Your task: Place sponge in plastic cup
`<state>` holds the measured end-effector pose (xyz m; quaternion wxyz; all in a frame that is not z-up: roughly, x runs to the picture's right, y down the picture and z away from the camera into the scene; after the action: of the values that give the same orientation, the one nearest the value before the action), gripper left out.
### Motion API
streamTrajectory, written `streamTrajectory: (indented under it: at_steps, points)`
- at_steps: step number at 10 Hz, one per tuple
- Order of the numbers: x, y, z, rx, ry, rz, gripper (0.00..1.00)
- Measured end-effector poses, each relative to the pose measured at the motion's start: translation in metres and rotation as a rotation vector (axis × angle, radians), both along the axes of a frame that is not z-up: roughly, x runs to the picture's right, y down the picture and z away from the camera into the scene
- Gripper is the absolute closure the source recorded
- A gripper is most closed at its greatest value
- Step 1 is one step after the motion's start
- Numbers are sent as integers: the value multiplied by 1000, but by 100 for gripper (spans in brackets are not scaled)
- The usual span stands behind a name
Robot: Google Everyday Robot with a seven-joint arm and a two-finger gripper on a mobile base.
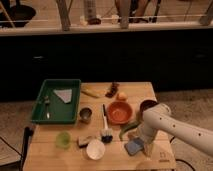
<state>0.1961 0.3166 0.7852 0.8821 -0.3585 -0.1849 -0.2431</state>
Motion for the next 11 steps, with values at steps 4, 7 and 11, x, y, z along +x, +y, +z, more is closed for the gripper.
streamTrajectory:
  at_steps: [4, 7, 11]
  points:
    - [-4, -3, -4, 14, -2, 2, 72]
    - [-2, -6, -9, 9, -2, -4, 98]
    - [1, -17, -22, 44, 9, 18, 100]
